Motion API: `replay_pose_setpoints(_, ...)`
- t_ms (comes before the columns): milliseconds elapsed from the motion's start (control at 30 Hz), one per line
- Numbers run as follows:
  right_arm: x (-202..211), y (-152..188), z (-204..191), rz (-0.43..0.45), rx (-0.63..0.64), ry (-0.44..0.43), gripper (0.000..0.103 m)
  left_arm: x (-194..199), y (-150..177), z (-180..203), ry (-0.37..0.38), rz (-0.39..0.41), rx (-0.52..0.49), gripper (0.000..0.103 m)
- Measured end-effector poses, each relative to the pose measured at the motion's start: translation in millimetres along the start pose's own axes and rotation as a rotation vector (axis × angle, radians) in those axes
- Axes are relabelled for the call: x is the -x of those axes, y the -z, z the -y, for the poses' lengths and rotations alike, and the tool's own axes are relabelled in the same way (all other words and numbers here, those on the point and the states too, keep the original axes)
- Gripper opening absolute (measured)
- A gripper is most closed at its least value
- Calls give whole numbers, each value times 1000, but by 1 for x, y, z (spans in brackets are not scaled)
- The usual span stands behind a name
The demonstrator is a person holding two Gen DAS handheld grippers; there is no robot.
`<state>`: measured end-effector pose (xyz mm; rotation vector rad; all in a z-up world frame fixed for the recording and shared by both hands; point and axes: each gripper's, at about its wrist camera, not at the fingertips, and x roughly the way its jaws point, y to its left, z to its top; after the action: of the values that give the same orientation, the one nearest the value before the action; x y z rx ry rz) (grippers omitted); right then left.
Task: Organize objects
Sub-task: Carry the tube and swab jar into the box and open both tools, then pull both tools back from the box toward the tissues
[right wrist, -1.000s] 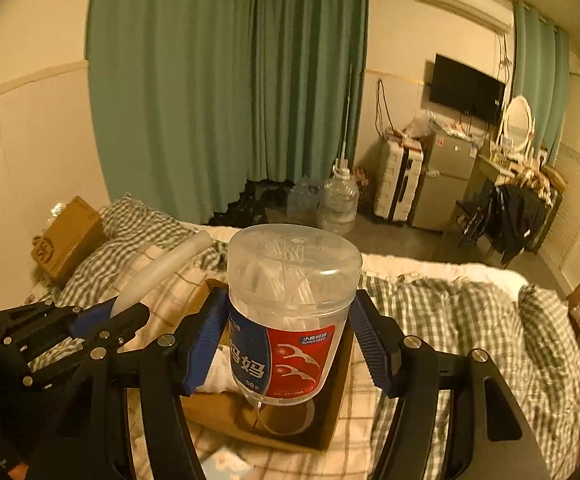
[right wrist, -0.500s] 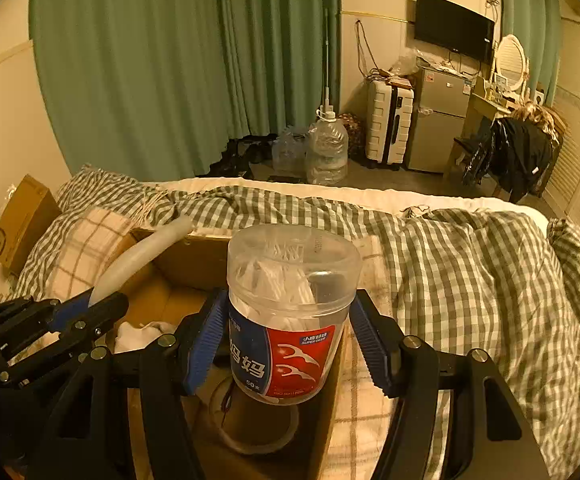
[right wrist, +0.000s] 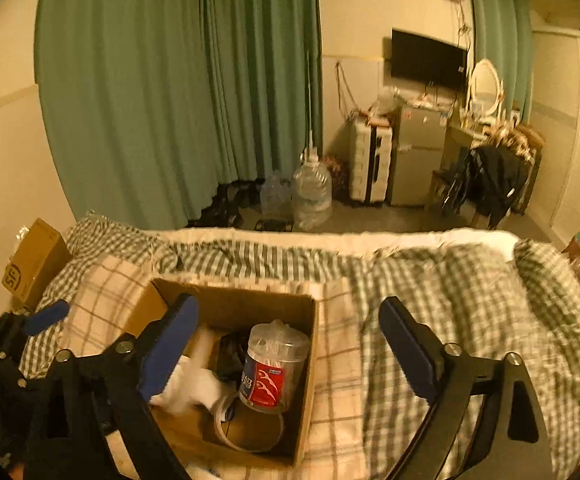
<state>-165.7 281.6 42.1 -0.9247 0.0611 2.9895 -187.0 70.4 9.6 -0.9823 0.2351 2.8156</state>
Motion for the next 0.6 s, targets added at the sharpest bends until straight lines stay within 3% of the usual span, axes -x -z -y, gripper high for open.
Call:
replay_pose_setpoints(133,54,-6,-11,57,31,29,95,49,-7,-12,-34,66,8,102)
replay_pose_setpoints(267,105,-4,-23,119,55,35,95,98,-9,-30,-19,124,45,103)
replay_pose_setpoints(433,160,9,-38,172,77,24,98,152,-1,-42,-54,193,60,103)
replay_pose_setpoints(600,191,30,-46,198,102,19,101,179,18,-50,-71,210,81,103)
